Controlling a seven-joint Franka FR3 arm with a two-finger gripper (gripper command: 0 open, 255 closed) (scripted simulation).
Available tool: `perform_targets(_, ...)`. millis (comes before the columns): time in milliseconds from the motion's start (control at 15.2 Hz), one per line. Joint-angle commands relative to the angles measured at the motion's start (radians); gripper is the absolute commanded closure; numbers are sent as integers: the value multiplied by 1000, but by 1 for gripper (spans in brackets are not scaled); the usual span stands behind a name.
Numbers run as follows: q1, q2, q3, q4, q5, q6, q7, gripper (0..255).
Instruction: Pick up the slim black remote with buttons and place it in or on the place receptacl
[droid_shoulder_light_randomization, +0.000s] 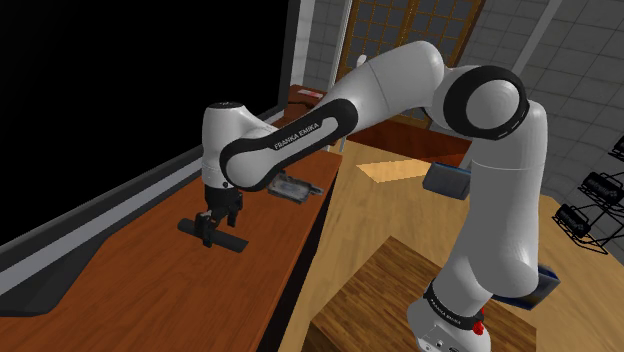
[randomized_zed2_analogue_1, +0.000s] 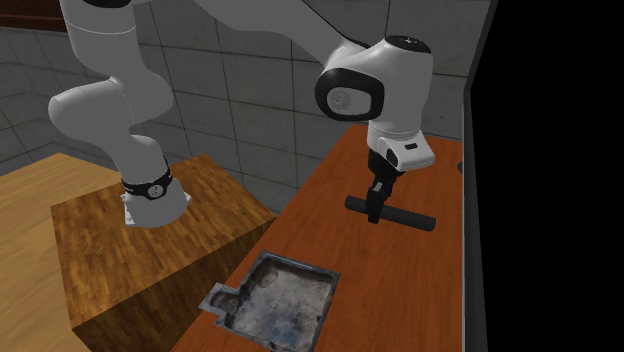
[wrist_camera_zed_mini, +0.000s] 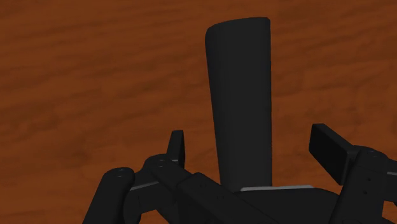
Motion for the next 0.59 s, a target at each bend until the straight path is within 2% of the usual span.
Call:
perform_targets(0,0,0,0,0,0,0,0,255)
perform_targets(528,1,3,0,5,-1,-2,1,255)
